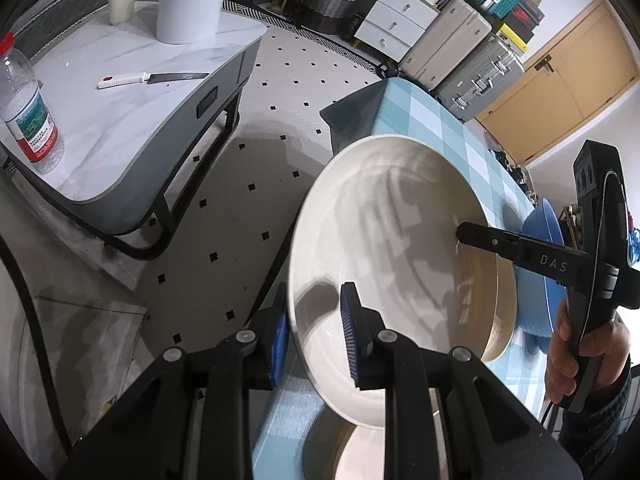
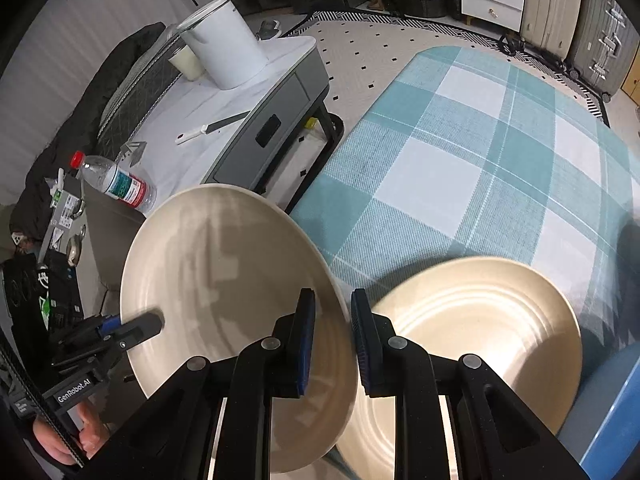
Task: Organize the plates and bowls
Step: 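Carry the cream plate with both grippers over another cream plate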
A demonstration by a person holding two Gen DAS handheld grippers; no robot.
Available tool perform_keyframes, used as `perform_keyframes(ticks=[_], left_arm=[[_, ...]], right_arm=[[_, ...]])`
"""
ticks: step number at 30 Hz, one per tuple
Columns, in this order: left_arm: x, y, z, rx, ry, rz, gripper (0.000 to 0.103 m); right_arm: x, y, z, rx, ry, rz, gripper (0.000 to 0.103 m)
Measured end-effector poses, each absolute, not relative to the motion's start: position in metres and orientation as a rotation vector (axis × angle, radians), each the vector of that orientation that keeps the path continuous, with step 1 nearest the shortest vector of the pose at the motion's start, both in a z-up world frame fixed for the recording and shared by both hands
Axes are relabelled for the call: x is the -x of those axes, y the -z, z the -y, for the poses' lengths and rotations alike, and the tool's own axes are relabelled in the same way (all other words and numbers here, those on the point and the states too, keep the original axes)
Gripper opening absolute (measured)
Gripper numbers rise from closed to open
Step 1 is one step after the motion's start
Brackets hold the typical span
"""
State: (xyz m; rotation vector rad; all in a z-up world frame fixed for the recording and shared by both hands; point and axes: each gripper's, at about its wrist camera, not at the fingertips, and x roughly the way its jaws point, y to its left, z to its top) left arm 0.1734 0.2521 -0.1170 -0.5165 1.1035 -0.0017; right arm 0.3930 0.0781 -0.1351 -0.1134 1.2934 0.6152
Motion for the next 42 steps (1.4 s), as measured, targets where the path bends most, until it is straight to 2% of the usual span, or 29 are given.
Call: perform_keyframes(ticks=[31, 42], left_arm=[[-0.081, 0.127, -0.172, 0.331, -0.014, -1.177, 0.022], [-0.073, 0.128, -0.151, 0.212, -0.072, -1.157, 0.028]], right_arm=[[-0.255, 0.155, -0.001, 0.105, -0.597, -1.285, 0.019], [-0.227, 0.152, 0.008, 0.166, -0.573, -1.229, 0.019]])
